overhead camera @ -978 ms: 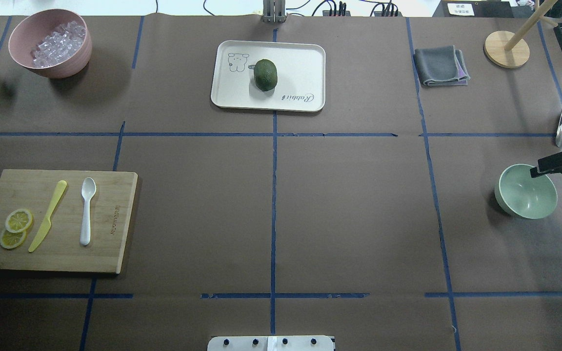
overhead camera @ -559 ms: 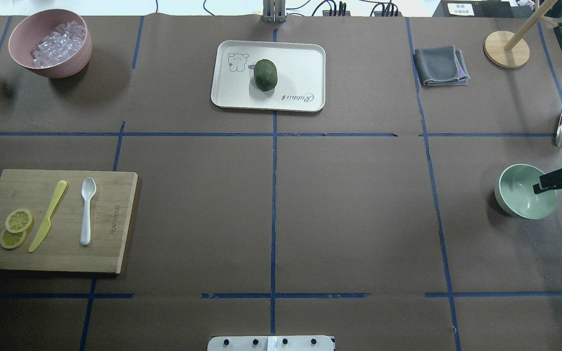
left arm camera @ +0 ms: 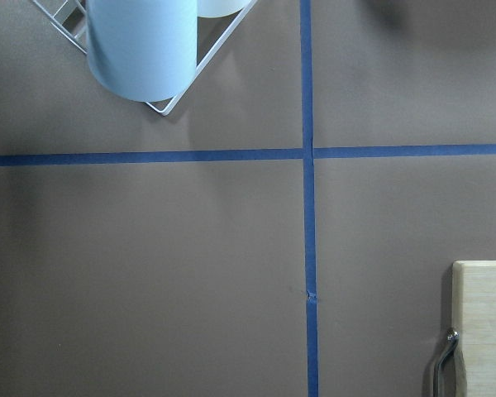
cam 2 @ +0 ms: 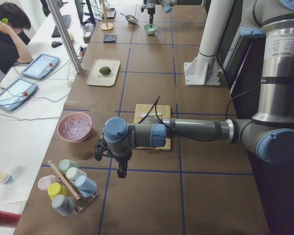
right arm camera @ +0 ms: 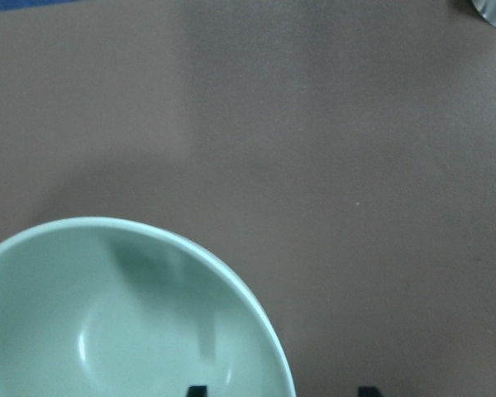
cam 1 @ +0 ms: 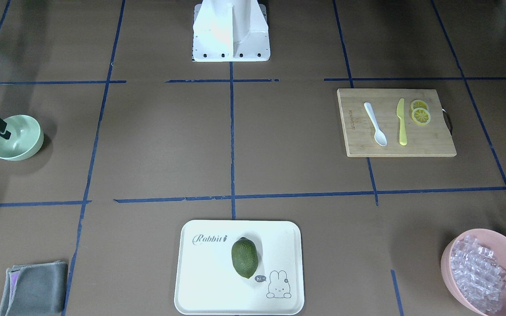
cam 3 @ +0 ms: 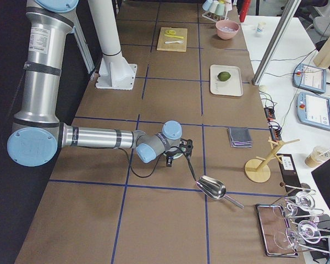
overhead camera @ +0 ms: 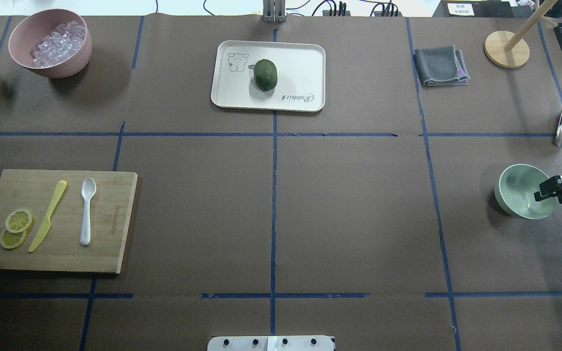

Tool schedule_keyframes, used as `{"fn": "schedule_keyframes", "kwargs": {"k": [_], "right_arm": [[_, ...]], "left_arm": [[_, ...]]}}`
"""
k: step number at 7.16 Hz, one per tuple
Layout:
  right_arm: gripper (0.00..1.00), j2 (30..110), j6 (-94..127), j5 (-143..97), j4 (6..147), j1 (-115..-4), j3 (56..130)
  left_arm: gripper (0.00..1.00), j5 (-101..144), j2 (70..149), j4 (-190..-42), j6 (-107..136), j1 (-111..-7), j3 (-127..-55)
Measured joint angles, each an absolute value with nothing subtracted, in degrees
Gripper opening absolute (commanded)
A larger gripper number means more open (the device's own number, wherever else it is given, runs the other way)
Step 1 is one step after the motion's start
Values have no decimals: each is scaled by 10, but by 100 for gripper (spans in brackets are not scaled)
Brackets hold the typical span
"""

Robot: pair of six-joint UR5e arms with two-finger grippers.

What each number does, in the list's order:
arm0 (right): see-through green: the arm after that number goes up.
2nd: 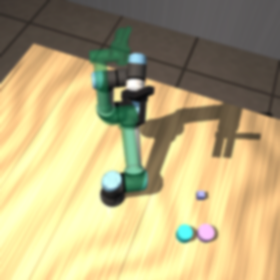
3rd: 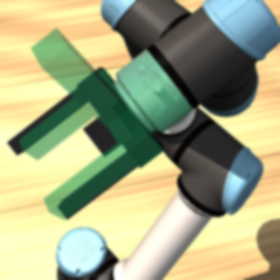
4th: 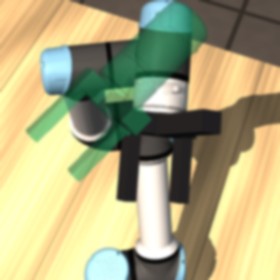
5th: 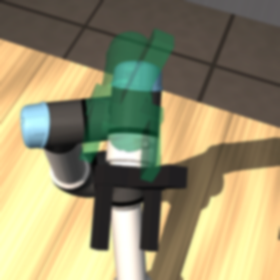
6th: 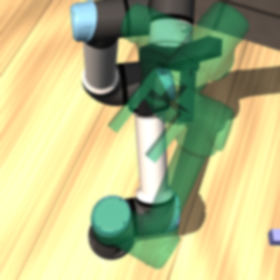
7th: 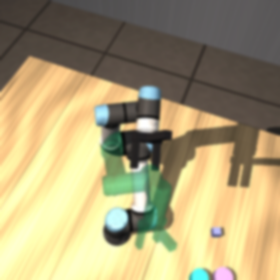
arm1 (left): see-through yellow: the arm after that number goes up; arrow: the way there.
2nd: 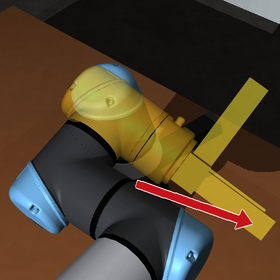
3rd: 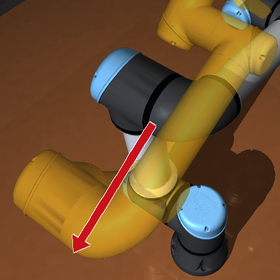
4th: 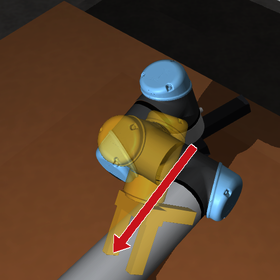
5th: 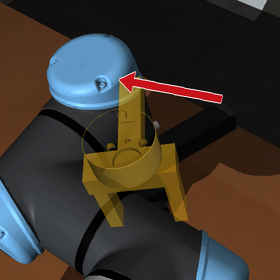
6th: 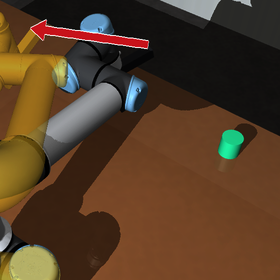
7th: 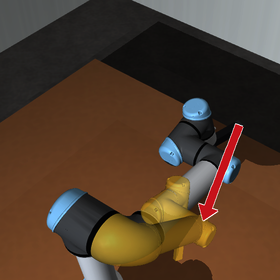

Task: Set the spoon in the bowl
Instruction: 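Lower the right gripper to the pale green bowl rim and grasp it, then carry the green bowl with the right gripper toward the table center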

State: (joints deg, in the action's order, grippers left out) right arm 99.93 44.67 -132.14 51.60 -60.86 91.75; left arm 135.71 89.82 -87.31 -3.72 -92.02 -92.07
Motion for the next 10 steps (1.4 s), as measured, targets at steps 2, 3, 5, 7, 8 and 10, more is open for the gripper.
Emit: {"fn": "schedule_keyframes", "kwargs": {"k": [2, 3, 5, 7, 8, 10], "right_arm": [[0, 1000, 447, -1325, 498, -609, 918], [0, 1001, 448, -1339, 494, -615, 922], [0, 996, 460, -1387, 494, -641, 965], [0, 946, 569, -1401, 500, -640, 1023], [0, 897, 649, -1400, 506, -616, 1032], [0, 802, 742, -1374, 561, -557, 1039]], "left_arm": [[100, 1357, 898, -873, -38, -920, -922], [100, 1357, 898, -873, -38, -920, -922], [100, 1357, 898, -873, -38, -920, -922], [100, 1357, 897, -873, -38, -921, -922], [100, 1357, 897, -873, -38, -921, -922], [100, 1357, 897, -873, -37, -921, -922]]}}
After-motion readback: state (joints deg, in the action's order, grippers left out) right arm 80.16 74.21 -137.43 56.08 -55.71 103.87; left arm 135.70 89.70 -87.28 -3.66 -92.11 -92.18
